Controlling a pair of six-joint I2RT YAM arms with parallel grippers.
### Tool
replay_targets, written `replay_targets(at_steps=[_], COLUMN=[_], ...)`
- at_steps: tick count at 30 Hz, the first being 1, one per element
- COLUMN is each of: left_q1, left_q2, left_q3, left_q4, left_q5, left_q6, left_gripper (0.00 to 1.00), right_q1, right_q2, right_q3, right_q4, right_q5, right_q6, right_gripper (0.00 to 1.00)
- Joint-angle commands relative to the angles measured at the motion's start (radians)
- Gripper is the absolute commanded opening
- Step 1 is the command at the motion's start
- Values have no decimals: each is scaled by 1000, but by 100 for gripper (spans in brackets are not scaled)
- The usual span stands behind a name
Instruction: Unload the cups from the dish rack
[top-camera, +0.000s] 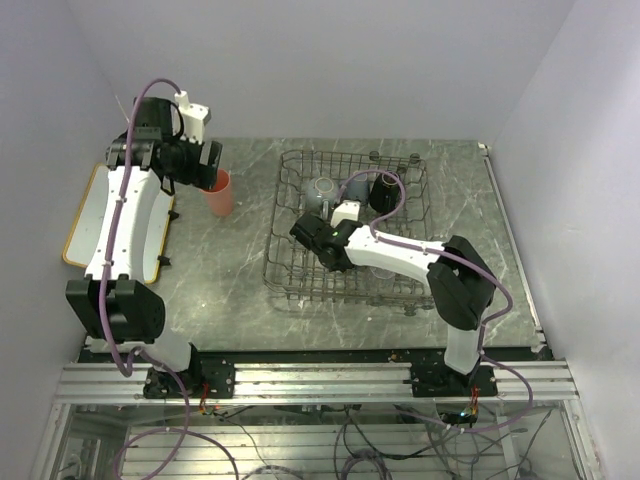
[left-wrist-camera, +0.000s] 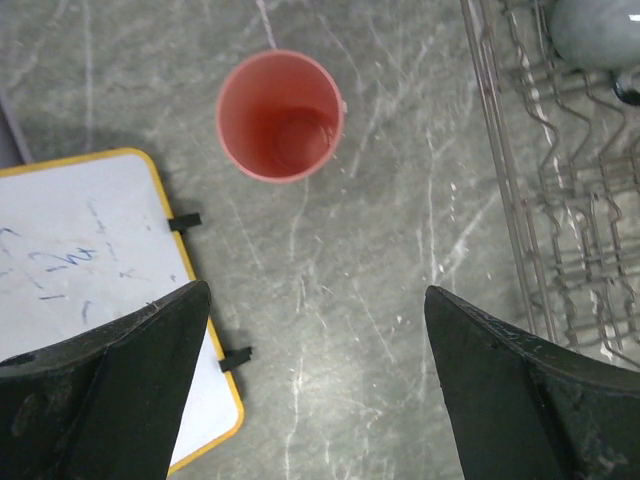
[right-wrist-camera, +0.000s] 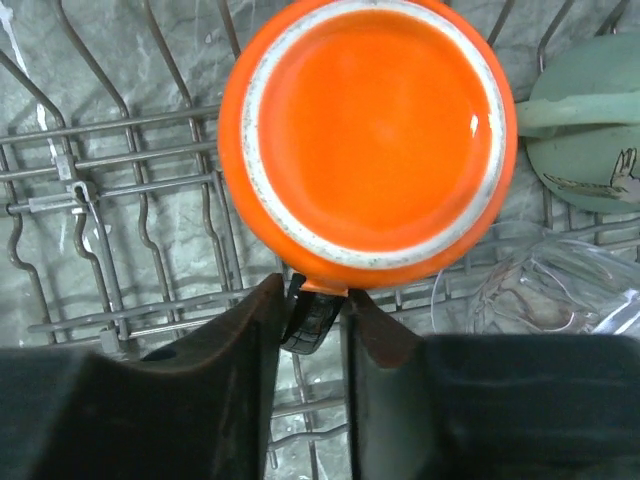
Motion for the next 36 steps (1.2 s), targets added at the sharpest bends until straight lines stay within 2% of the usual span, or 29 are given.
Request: replay_targets(at_steps=[1, 7, 12, 16, 23, 26, 33, 36], left_q1=[-4, -4, -4, -4, -4, -4, -4, -4], left_q2=[-80, -123, -214, -319, -473, -528, -738, -825], left_q3=[-81, -125, -249, -381, -556, -603, -792, -866], left_q4=[59, 28, 94, 149, 183, 149, 312, 394], left_q5=[94, 212, 302, 389, 531, 596, 690, 737], left_q6=[18, 18, 44, 130, 388, 554, 770, 844], left_gripper=[99, 99, 99, 99, 99, 99, 99, 99], right_q1=[0, -1, 0, -1, -7, -23, -87, -95], right_q2=[-59, -65, -102, -184, -321, -363, -471, -505], right_q3=[-26, -30, -19, -17, 25, 34, -58, -114], right_q4=[4, 19, 27, 81, 211, 263, 528, 667], right_q5=[73, 73, 63, -5, -244, -391, -760, -866], right_q6=[17, -16, -52, -111, -198, -191, -55, 22], right_gripper=[21, 0, 0, 0, 0, 0, 0, 0])
